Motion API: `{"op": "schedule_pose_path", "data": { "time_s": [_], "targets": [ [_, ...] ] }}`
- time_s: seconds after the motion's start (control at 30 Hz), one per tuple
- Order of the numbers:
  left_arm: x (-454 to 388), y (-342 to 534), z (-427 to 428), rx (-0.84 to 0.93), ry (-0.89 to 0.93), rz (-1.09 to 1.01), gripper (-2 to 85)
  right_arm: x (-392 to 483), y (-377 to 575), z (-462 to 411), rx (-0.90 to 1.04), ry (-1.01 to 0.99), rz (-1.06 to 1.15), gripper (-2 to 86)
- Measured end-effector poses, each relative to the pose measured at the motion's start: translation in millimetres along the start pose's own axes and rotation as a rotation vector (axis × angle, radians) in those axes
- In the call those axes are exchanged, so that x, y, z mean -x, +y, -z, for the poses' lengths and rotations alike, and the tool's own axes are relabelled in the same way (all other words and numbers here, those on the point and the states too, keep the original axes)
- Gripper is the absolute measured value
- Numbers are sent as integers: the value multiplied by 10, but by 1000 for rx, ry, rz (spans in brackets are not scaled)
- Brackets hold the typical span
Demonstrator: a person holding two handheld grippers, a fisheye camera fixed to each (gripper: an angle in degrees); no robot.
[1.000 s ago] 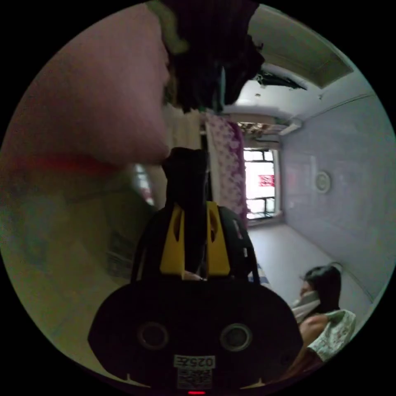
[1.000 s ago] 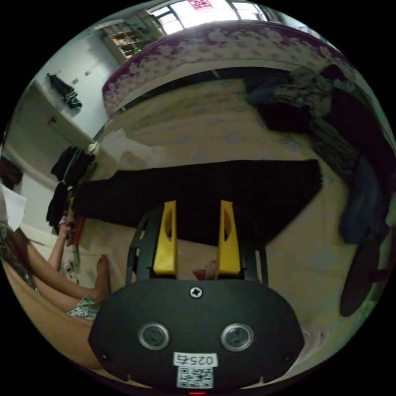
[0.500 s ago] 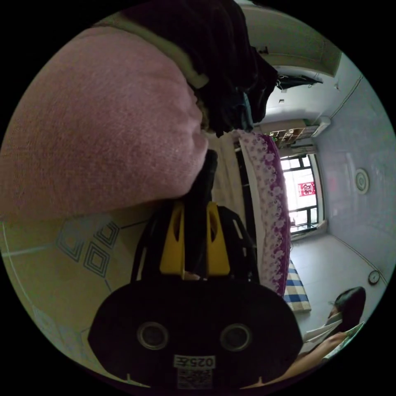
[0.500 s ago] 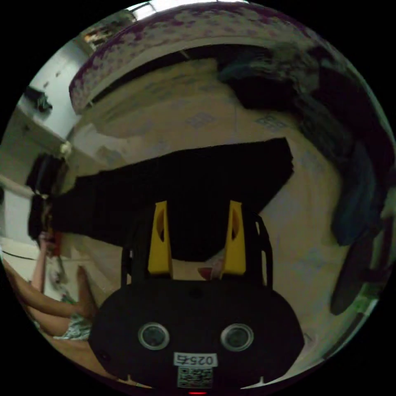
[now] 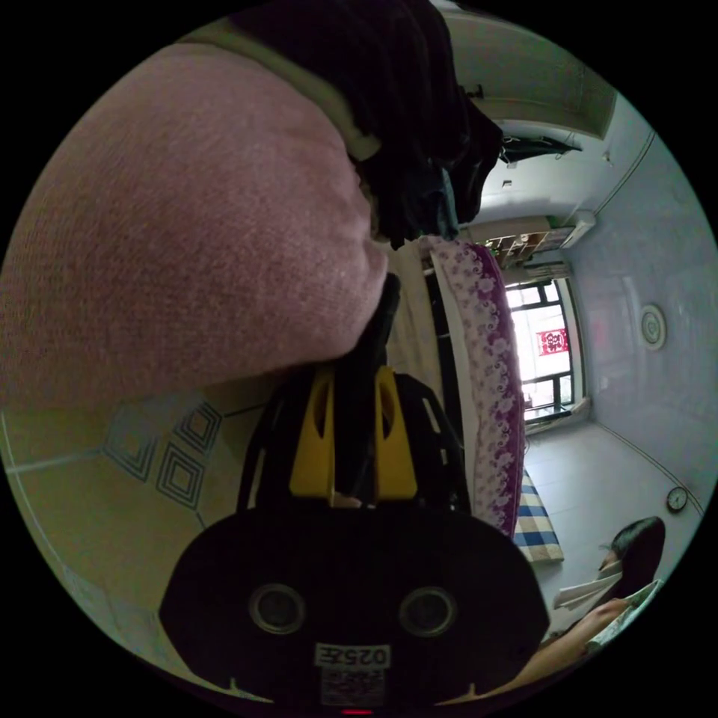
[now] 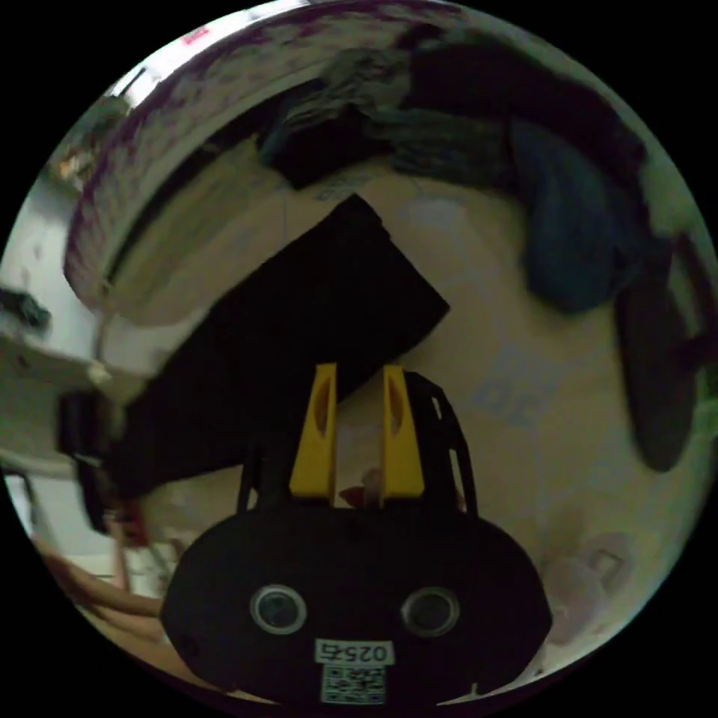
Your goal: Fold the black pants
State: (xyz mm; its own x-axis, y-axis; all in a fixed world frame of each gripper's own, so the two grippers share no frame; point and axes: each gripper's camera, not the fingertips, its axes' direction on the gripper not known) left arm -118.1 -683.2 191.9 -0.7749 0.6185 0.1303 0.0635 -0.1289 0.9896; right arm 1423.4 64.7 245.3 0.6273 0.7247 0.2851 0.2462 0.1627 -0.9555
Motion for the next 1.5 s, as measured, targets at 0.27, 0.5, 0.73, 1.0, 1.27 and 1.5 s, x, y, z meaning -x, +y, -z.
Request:
{"op": "schedule_pose_path", "data": {
  "time_s": [0.27, 0.5, 0.73, 1.0, 1.27, 1.5],
  "targets": [
    [373, -66, -115, -1, 17, 22, 38, -1188, 160, 311, -145, -538, -507, 97],
    [811, -12, -276, 2, 50, 29, 38, -1127, -405, 372, -87, -511, -438, 39],
    [1279, 375, -809, 135, 126, 59, 36, -1005, -896, 1513, -229, -200, -199, -6],
    [2005, 1316, -1598, 183, 239, 132, 48, -1448, -792, 1643, -273, -308, -406, -3],
    [2522, 1678, -1137, 150, 216, -257, 108, 2114, -230, 1715, -391, -722, 518, 13],
    [2896, 2530, -1227, 76, 154, -447, 146, 4743, 1124, -230, 143, -961, 994, 124]
  ]
}}
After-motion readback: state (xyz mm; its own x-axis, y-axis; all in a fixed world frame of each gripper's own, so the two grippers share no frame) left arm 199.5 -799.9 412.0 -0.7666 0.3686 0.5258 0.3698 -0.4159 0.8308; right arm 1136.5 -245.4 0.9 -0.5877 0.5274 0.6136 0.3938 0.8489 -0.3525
